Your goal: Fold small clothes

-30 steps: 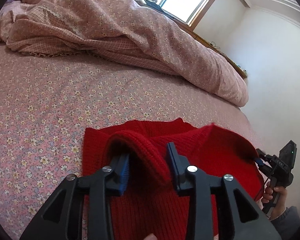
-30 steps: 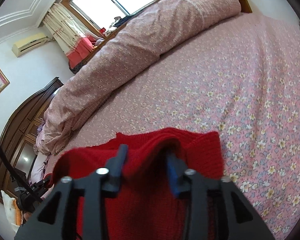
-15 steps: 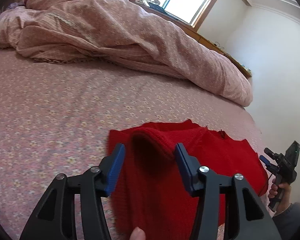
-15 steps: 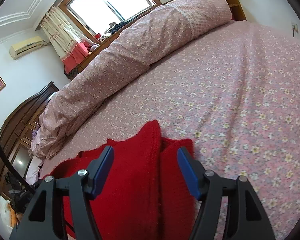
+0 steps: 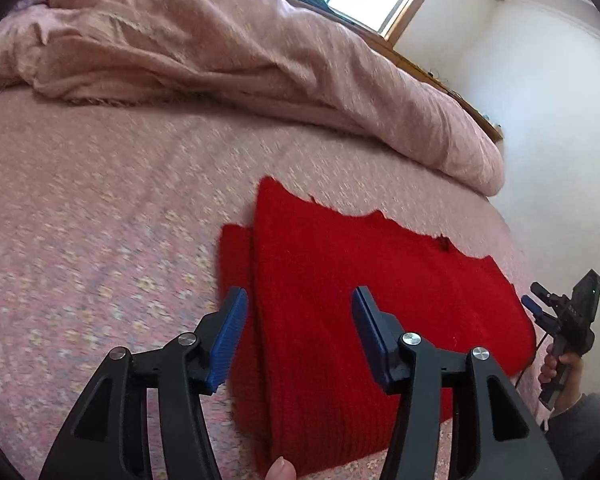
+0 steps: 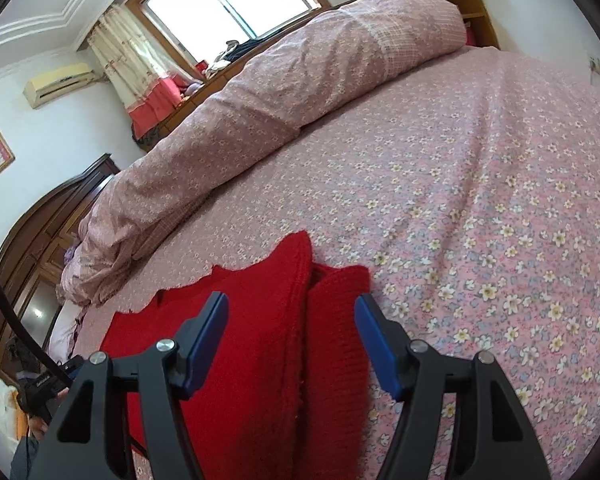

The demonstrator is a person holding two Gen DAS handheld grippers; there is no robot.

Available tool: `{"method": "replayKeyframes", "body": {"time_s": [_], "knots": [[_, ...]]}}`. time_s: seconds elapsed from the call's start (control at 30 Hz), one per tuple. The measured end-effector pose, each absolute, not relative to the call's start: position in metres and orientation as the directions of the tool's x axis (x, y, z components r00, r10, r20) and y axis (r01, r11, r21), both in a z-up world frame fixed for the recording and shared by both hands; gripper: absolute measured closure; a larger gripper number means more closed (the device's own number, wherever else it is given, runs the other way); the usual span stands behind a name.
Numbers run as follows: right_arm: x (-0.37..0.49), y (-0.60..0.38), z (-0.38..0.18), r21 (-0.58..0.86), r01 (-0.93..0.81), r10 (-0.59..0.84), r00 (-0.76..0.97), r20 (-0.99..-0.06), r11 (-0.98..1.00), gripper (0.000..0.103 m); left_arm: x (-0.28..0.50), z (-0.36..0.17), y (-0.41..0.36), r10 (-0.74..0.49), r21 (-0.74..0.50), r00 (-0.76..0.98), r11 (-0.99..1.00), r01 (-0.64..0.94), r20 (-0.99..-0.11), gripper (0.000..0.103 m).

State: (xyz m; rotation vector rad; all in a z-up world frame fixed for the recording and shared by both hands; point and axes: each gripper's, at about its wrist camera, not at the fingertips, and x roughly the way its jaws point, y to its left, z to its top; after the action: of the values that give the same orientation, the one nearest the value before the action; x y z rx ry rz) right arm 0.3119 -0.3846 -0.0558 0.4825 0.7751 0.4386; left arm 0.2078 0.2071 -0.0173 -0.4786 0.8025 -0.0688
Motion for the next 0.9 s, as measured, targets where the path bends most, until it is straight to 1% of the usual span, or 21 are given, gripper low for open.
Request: {"method": "replayKeyframes", "body": {"time_s": [0.1,0.2,0.27,0.3,0.33,0.37,0.43,0.47,0.5,0.53,0.57,0.6,0.63,0.73,0.8,0.87,0.9], "knots": [[0.310,-0.376,-0.057,0.538,-0.223,0.544,0.621,-0.564,0.813,0.034,0.214,-0.020,0.198,-0.252,-0.434,0.685,0.895,-0.104,-0.684,0.055],[0.308,-0.368,-0.059,0.503,-0.254,0.543,0.601,-0.587,0.826,0.036,0.220,-0.023,0.190,-0.221,-0.391,0.671,0.914,-0.112,-0.708,0.055],[0.307,-0.364,-0.060,0.484,-0.269,0.539,0.593,-0.597,0.833,0.052,0.222,-0.025,0.188,-0.214,-0.386,0.669,0.915,-0.118,-0.711,0.055],[0.307,-0.362,-0.060,0.483,-0.275,0.543,0.586,-0.601,0.831,0.069,0.223,-0.027,0.187,-0.211,-0.384,0.667,0.915,-0.122,-0.714,0.055],[0.308,-0.361,-0.061,0.482,-0.277,0.545,0.577,-0.608,0.831,0.079,0.223,-0.027,0.186,-0.209,-0.382,0.669,0.916,-0.122,-0.713,0.056],[0.308,-0.360,-0.062,0.475,-0.277,0.541,0.571,-0.618,0.835,0.079,0.222,-0.027,0.185,-0.200,-0.373,0.672,0.920,-0.123,-0.713,0.058],[0.308,-0.358,-0.064,0.461,-0.272,0.528,0.568,-0.631,0.844,0.080,0.221,-0.026,0.182,-0.149,-0.328,0.679,0.934,-0.142,-0.719,0.075],[0.308,-0.359,-0.065,0.467,-0.269,0.531,0.566,-0.630,0.842,0.079,0.220,-0.026,0.182,-0.146,-0.321,0.679,0.937,-0.139,-0.720,0.076],[0.309,-0.360,-0.065,0.474,-0.264,0.533,0.564,-0.631,0.840,0.079,0.221,-0.027,0.181,-0.144,-0.314,0.678,0.940,-0.134,-0.721,0.084],[0.310,-0.360,-0.066,0.476,-0.259,0.532,0.564,-0.632,0.841,0.076,0.220,-0.027,0.181,-0.150,-0.314,0.677,0.941,-0.126,-0.721,0.095],[0.311,-0.360,-0.066,0.476,-0.252,0.528,0.564,-0.635,0.843,0.072,0.220,-0.028,0.180,-0.158,-0.317,0.674,0.941,-0.120,-0.722,0.097],[0.311,-0.360,-0.067,0.475,-0.245,0.523,0.564,-0.639,0.845,0.065,0.220,-0.028,0.179,-0.160,-0.317,0.671,0.941,-0.118,-0.724,0.097],[0.312,-0.360,-0.068,0.474,-0.238,0.518,0.564,-0.643,0.848,0.064,0.219,-0.029,0.178,-0.152,-0.306,0.670,0.945,-0.117,-0.726,0.098],[0.311,-0.360,-0.068,0.453,-0.222,0.491,0.579,-0.651,0.863,0.064,0.219,-0.029,0.175,-0.131,-0.276,0.664,0.954,-0.117,-0.736,0.097],[0.311,-0.359,-0.067,0.438,-0.226,0.481,0.589,-0.650,0.870,0.064,0.220,-0.029,0.177,-0.133,-0.280,0.656,0.952,-0.125,-0.743,0.097],[0.312,-0.359,-0.067,0.435,-0.228,0.480,0.587,-0.652,0.871,0.064,0.221,-0.029,0.180,-0.150,-0.304,0.647,0.944,-0.132,-0.748,0.094],[0.312,-0.359,-0.067,0.434,-0.229,0.480,0.586,-0.653,0.871,0.064,0.221,-0.030,0.182,-0.150,-0.307,0.641,0.941,-0.141,-0.753,0.086]]}}
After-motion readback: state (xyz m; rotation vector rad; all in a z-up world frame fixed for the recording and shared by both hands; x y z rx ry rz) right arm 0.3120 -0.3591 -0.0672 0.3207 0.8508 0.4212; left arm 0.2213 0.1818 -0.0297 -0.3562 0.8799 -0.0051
